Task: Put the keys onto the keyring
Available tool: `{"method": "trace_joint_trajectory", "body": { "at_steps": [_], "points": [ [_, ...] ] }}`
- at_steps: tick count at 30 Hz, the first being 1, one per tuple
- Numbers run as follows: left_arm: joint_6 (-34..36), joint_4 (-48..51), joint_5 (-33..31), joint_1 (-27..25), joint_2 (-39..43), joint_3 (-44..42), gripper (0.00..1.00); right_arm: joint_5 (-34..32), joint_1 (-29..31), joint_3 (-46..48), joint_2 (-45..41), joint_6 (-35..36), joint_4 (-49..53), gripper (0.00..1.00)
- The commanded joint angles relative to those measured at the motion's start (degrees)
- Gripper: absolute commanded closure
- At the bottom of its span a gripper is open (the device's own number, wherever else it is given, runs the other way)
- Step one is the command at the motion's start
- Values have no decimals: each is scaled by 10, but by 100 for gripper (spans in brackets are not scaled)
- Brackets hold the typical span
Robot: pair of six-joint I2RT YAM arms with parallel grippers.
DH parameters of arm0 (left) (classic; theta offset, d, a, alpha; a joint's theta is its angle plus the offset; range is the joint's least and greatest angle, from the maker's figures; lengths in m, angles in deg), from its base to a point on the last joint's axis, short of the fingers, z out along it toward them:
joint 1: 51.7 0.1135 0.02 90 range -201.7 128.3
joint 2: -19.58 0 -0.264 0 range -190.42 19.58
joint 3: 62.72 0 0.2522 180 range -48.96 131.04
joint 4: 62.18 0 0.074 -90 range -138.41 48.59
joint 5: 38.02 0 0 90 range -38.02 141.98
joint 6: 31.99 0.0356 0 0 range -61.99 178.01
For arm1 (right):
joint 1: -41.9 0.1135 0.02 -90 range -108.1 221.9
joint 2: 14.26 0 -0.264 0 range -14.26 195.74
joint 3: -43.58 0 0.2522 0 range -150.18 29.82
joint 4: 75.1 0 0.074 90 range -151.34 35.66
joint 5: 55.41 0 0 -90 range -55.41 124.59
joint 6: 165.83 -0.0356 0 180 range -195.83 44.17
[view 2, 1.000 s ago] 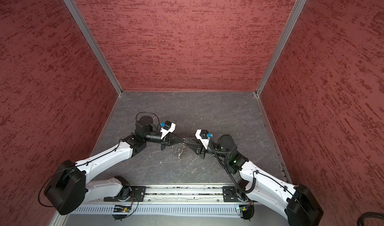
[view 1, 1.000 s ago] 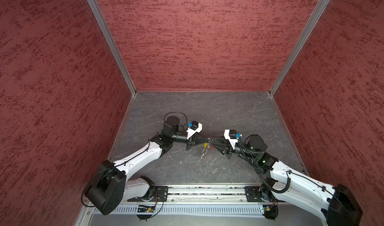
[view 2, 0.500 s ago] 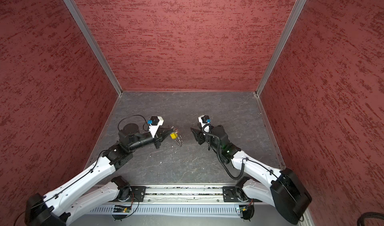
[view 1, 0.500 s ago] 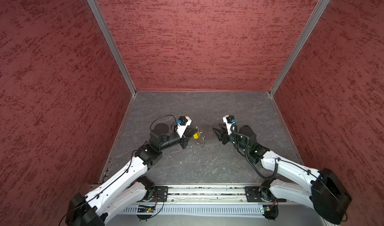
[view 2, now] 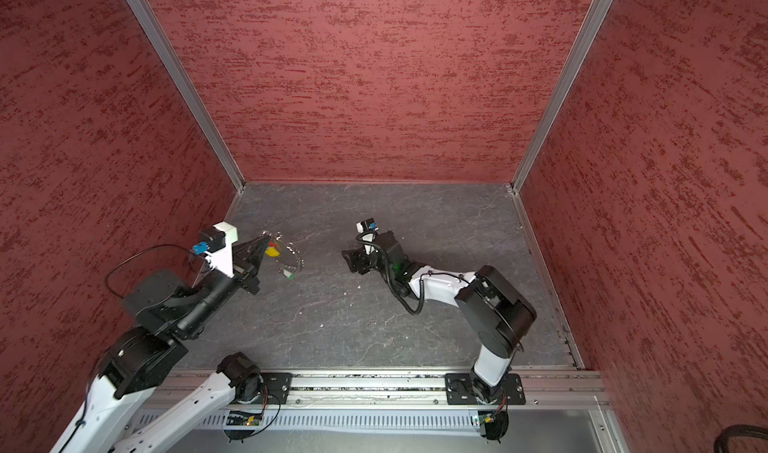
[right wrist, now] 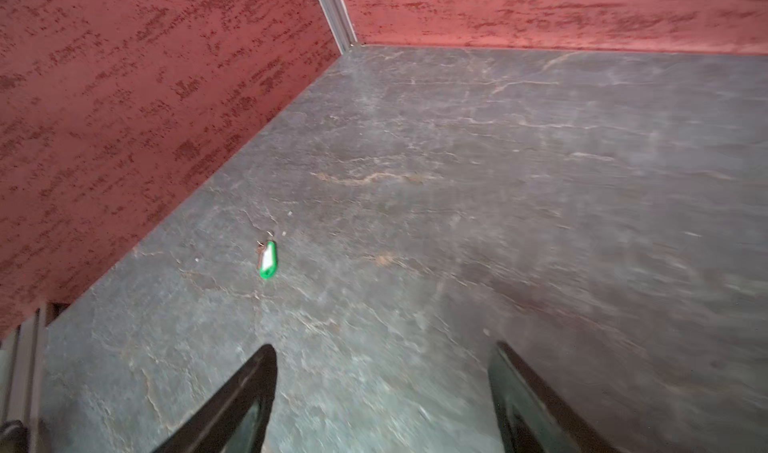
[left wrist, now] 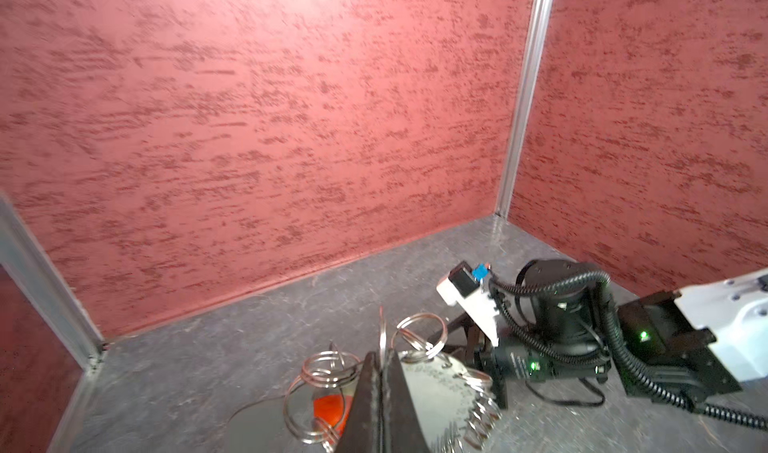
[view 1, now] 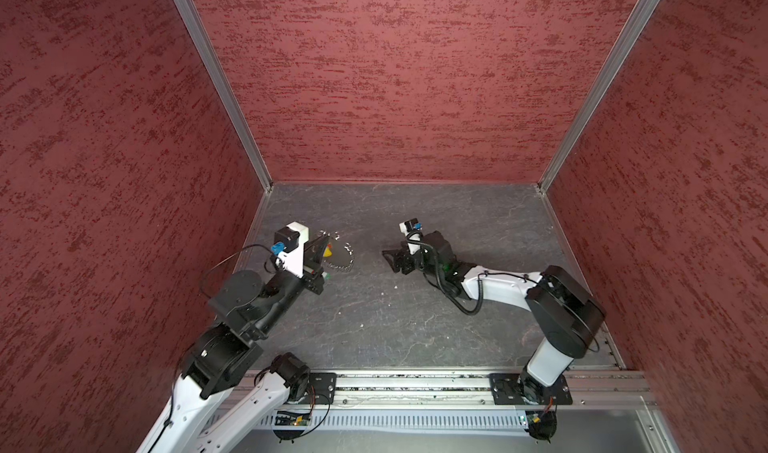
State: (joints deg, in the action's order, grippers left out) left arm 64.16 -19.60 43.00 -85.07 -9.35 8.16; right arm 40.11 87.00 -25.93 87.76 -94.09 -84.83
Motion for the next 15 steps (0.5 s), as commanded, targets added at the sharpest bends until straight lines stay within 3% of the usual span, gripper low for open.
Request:
{"method": "trace_joint_trajectory", "body": {
  "at_steps": [1, 5, 7, 15],
  "points": [
    [34, 51, -79, 4, 12, 28, 100, -30, 29, -76, 56, -23, 52, 10],
    [55, 56, -132, 3, 35, 44, 100, -54, 68, -170, 136, -23, 96, 8],
    [65, 56, -147, 3, 45, 46, 100, -71, 84, -219, 175, -27, 126, 1],
    [80, 46, -162, 3, 84, 22, 100, -144, 123, -437, 332, -19, 266, 1]
  ]
}}
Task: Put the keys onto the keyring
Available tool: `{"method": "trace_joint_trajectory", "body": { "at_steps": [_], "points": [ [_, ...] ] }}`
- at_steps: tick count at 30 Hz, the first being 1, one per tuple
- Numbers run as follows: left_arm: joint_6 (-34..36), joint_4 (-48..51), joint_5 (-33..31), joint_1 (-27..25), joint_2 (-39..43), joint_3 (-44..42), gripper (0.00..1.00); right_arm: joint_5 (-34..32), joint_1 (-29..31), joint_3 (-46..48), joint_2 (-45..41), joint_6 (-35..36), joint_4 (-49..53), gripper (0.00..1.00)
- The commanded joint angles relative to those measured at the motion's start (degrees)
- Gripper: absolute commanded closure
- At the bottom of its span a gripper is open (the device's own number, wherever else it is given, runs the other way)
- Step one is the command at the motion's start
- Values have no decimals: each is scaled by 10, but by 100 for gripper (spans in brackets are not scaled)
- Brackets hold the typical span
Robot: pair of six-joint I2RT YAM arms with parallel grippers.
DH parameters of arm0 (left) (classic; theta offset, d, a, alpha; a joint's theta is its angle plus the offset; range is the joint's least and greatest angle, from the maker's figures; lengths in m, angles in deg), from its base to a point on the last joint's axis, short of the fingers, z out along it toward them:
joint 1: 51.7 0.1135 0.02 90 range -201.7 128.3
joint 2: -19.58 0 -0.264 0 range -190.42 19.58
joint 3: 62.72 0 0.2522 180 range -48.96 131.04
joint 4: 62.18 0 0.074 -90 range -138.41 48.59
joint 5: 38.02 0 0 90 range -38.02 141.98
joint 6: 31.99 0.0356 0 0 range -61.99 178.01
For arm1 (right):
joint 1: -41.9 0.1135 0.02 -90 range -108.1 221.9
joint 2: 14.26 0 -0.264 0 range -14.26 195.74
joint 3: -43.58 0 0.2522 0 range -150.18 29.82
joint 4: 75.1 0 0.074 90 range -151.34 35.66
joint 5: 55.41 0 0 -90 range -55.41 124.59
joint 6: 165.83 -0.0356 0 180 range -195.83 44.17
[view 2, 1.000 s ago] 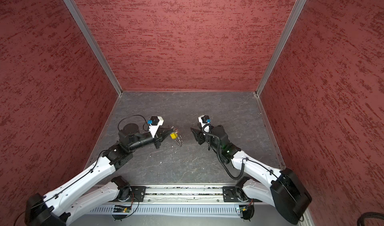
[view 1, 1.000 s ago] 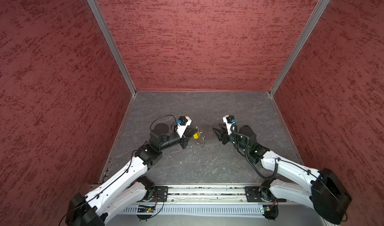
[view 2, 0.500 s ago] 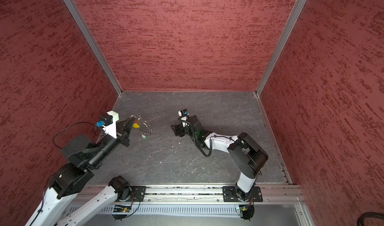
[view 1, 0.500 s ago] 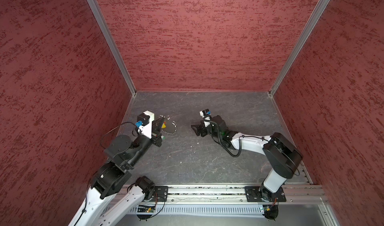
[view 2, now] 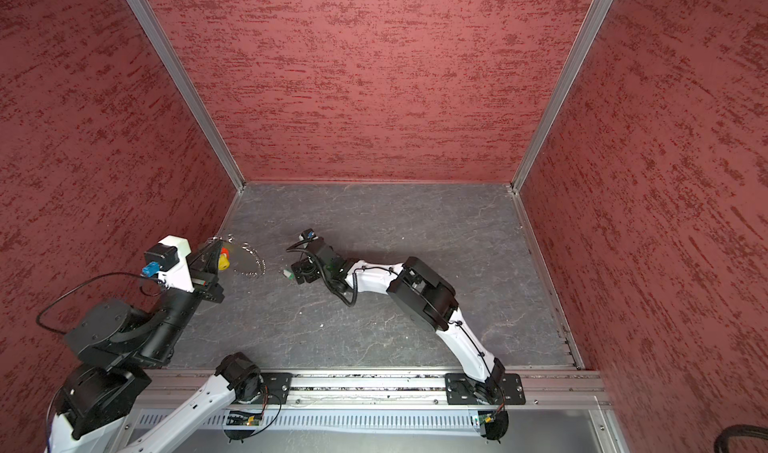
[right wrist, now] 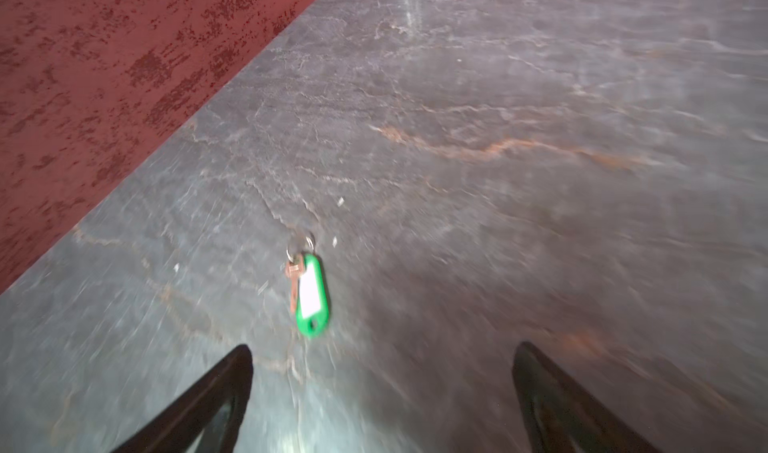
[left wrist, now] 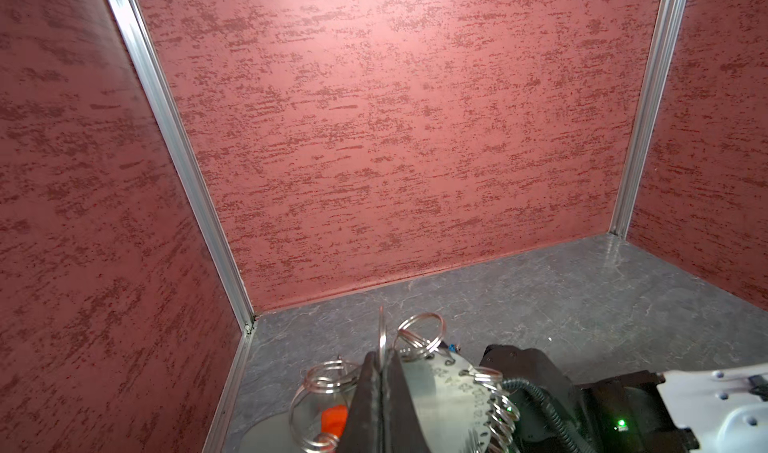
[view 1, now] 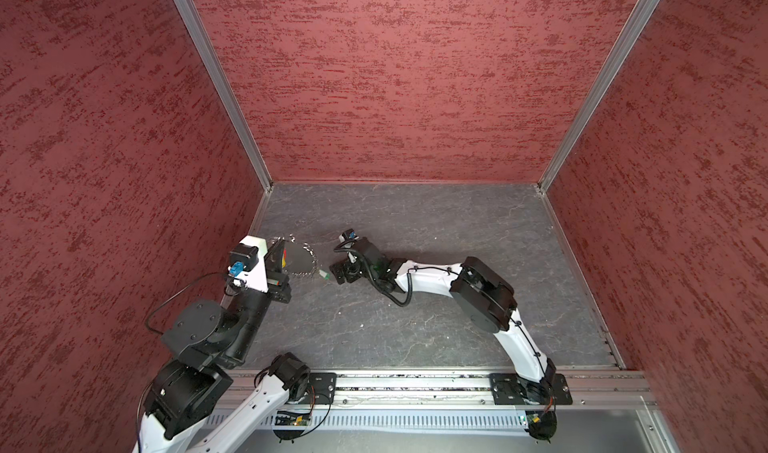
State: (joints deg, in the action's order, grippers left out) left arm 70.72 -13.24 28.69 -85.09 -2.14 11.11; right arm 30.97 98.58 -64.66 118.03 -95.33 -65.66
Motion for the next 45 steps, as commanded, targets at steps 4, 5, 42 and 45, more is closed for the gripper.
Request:
{"method": "trace_joint_trajectory", "body": {
  "at_steps": [4, 5, 42, 45],
  "points": [
    [12, -16, -25, 3, 23, -22, 100, -73, 12, -119, 77, -5, 112, 1],
    [12, -19, -26, 3, 27, -29, 100, -74, 13, -133, 88, -4, 119, 1],
    [-31, -28, -23, 3, 19, -81, 100, -171, 42, 133, -55, 26, 149, 6],
    [-64, -32, 4, 8, -14, -81, 100, -175, 39, 242, -131, -6, 136, 6]
  ]
}}
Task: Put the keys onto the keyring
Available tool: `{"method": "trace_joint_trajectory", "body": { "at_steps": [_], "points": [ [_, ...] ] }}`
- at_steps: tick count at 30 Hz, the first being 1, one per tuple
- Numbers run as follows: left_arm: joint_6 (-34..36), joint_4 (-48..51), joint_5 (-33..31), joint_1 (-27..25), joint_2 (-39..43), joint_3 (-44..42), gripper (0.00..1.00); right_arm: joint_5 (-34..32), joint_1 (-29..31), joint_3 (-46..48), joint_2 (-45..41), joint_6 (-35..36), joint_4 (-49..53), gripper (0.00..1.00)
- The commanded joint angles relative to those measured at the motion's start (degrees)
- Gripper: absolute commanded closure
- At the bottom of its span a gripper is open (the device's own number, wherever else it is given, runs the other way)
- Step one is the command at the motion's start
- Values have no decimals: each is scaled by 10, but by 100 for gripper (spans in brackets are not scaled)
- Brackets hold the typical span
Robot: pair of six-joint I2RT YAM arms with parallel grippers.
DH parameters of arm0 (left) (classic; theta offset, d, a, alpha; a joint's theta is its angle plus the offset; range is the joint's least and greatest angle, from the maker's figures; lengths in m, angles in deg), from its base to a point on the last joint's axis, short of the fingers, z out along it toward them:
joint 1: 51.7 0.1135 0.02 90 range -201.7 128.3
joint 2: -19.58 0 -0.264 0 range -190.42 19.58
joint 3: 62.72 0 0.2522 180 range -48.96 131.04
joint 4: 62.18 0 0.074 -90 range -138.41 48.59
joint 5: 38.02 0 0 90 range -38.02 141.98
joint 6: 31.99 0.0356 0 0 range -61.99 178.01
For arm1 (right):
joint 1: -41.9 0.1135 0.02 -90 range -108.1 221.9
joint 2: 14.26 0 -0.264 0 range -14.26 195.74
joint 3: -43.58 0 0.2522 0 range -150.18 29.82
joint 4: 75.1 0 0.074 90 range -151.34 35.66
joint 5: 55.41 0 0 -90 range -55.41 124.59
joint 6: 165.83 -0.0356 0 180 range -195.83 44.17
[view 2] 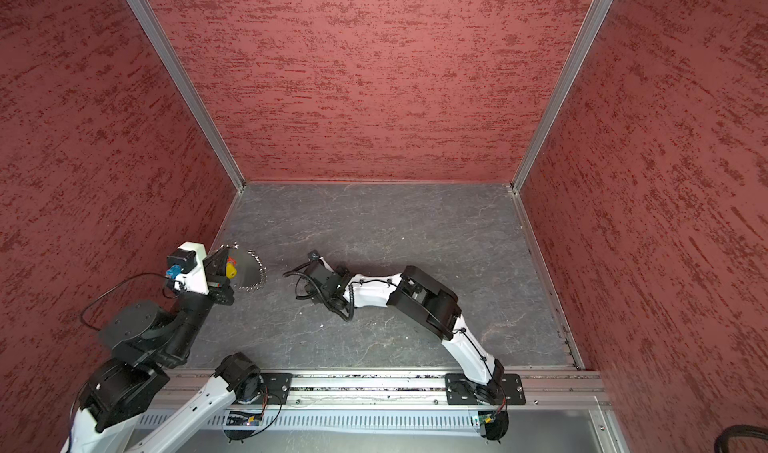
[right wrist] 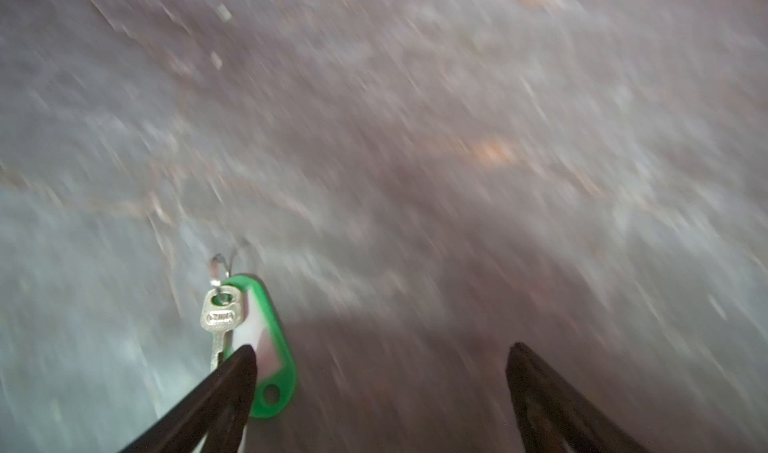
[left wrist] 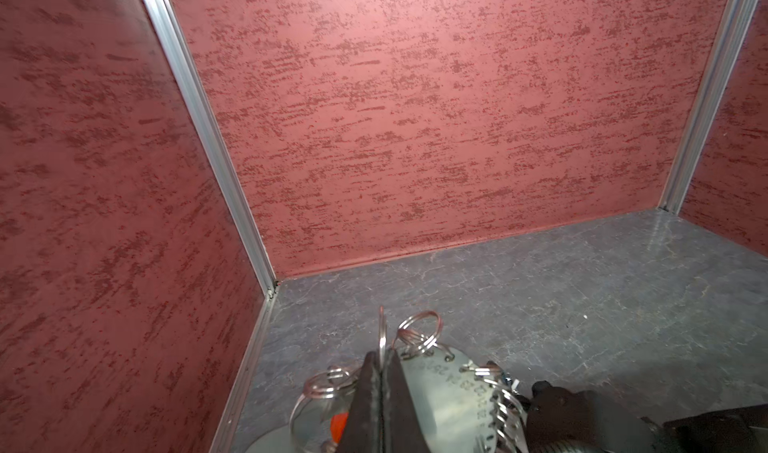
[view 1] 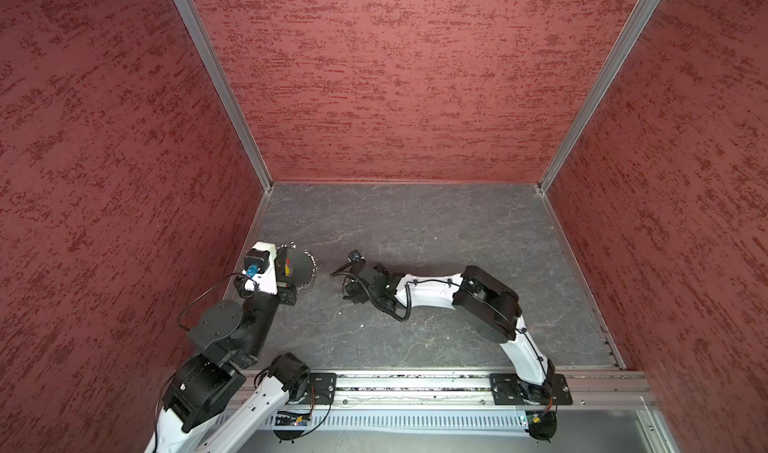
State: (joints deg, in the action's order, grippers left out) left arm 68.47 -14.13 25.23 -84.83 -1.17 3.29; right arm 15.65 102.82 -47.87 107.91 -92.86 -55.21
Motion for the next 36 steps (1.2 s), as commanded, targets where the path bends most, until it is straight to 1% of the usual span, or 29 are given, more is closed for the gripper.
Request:
{"method": "trace_joint_trajectory", "body": {
  "at_steps": [1, 4, 7, 9, 10, 14, 17, 19, 22, 24, 25, 27, 29, 31, 36],
  "points": [
    [-58, -27, 57, 8, -36, -3, 100, -25, -3, 113, -55, -45, 27, 6],
    [-100, -60, 109, 9, -77, -18, 100, -27, -3, 212, -118, -92, 21, 6],
    [-135, -113, 142, 8, -120, -51, 100, -24, -3, 294, -177, -140, 24, 6],
    [-158, -166, 163, 4, -146, -80, 100, -23, -3, 340, -218, -170, 28, 6],
    [-163, -203, 185, 2, -162, -96, 100, -25, -3, 364, -243, -186, 31, 6],
    [-156, -297, 224, -19, -236, -125, 100, -36, -3, 431, -333, -235, 56, 5],
    [-135, -336, 249, -28, -297, -125, 100, -36, -3, 467, -400, -268, 73, 6],
    [-121, -356, 278, -29, -330, -125, 100, -33, -3, 483, -447, -271, 76, 6],
    [-88, -364, 322, -35, -374, -115, 100, -25, -4, 494, -523, -231, 71, 6],
    [-61, -358, 348, -41, -391, -109, 100, -2, -3, 500, -568, -176, 48, 8],
    [-51, -356, 361, -43, -394, -109, 100, 8, -3, 502, -581, -147, 38, 10],
    [-29, -354, 393, -44, -393, -115, 100, 39, -3, 506, -600, -79, 11, 17],
    [-13, -353, 413, -41, -387, -125, 100, 62, -3, 510, -606, -24, -10, 21],
    [-3, -357, 428, -37, -379, -140, 100, 82, -3, 513, -605, 18, -29, 23],
    [-7, -384, 424, -25, -373, -176, 100, 114, -3, 497, -572, 74, -28, 23]
  ]
}}
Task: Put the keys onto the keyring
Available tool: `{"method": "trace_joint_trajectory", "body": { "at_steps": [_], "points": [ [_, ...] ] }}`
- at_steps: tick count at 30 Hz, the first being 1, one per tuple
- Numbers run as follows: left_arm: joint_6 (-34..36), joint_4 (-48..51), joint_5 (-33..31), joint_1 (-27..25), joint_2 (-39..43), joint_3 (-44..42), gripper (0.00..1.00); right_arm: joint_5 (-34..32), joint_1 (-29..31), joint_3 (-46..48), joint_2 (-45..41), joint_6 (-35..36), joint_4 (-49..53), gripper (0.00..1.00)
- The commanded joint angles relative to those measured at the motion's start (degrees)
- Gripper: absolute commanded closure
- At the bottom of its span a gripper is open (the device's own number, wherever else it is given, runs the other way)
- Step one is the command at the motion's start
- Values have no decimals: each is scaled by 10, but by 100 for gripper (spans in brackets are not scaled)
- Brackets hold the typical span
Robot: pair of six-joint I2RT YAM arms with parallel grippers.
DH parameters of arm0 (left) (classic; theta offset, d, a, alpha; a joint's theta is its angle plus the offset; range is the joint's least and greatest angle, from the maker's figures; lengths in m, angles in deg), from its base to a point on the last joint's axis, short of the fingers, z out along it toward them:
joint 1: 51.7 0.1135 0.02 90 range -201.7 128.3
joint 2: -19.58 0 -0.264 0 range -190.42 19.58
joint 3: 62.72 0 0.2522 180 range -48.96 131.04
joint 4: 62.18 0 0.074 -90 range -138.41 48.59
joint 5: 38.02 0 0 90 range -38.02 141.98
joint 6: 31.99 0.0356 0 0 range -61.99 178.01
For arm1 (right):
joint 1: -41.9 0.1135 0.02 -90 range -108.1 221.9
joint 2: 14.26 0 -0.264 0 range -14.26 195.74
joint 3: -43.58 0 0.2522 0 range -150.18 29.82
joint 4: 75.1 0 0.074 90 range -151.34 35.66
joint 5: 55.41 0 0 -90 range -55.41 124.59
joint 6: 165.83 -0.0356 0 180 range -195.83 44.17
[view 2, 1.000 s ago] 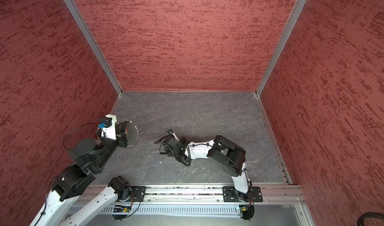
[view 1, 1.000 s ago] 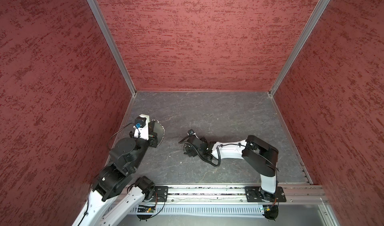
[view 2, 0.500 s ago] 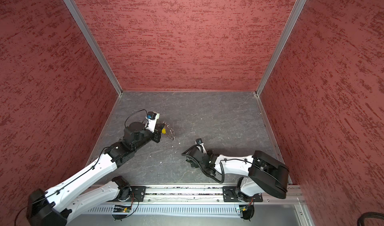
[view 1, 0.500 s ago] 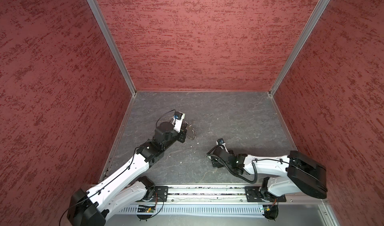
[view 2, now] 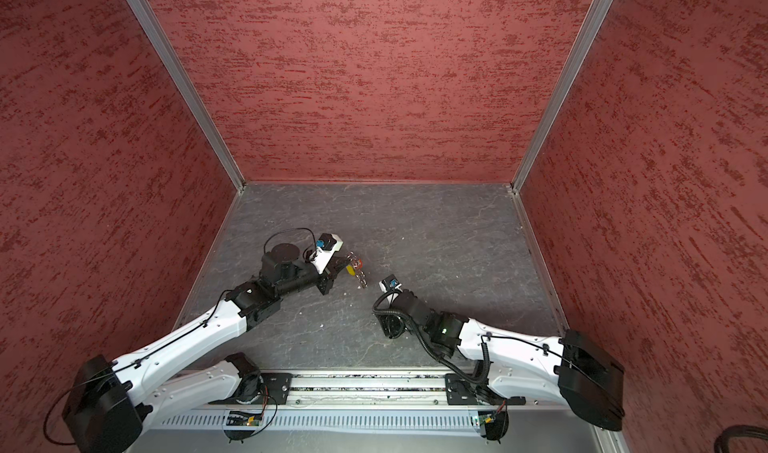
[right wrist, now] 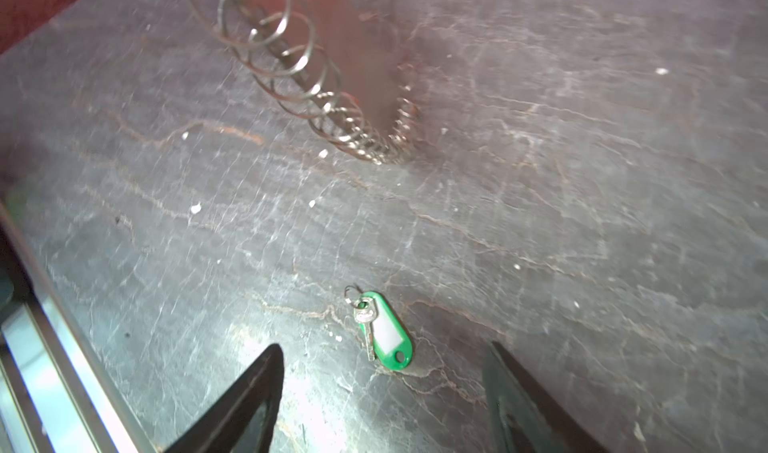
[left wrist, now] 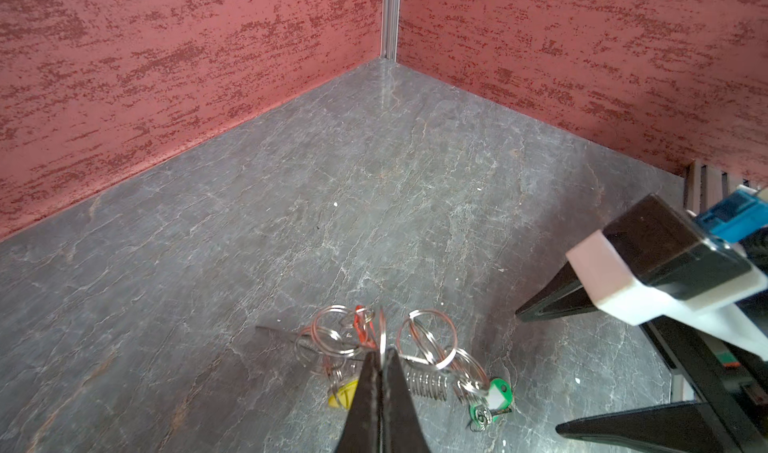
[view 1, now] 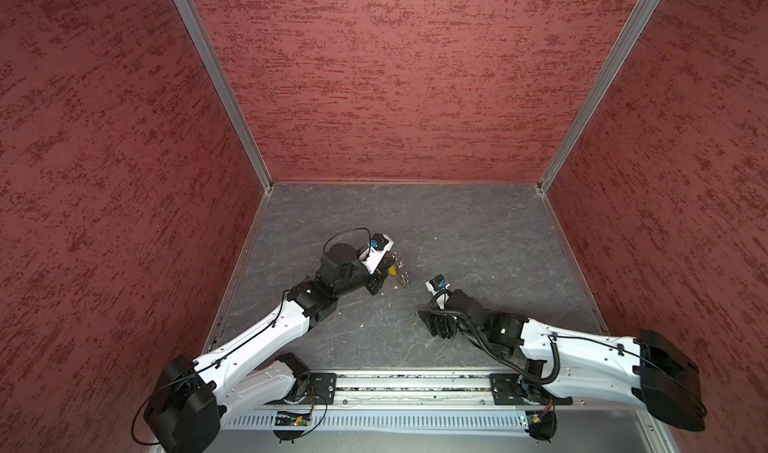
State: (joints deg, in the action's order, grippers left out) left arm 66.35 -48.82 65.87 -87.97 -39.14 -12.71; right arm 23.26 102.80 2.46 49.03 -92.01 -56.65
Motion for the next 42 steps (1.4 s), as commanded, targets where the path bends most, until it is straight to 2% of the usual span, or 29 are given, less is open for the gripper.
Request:
{"method": "trace_joint_trajectory", "body": {
  "at_steps": [1, 7, 11, 20, 25, 42],
  "points": [
    [12, -44, 18, 8, 8, -24, 100, 42, -4, -12, 25, 68, -10, 23],
    [-4, -95, 8, 37, 25, -66, 100, 89, -18, -67, 96, 79, 27, 32],
    [-11, -112, -27, 48, 33, -86, 100, 107, -30, -101, 144, 75, 54, 37],
    [-12, -159, -31, 60, 75, -136, 100, 133, -45, -155, 220, 76, 101, 58],
    [-12, -157, -33, 60, 77, -135, 100, 146, -45, -167, 238, 82, 112, 69],
    [-13, -154, -37, 60, 80, -137, 100, 111, -45, -182, 270, 86, 109, 87]
  ]
}}
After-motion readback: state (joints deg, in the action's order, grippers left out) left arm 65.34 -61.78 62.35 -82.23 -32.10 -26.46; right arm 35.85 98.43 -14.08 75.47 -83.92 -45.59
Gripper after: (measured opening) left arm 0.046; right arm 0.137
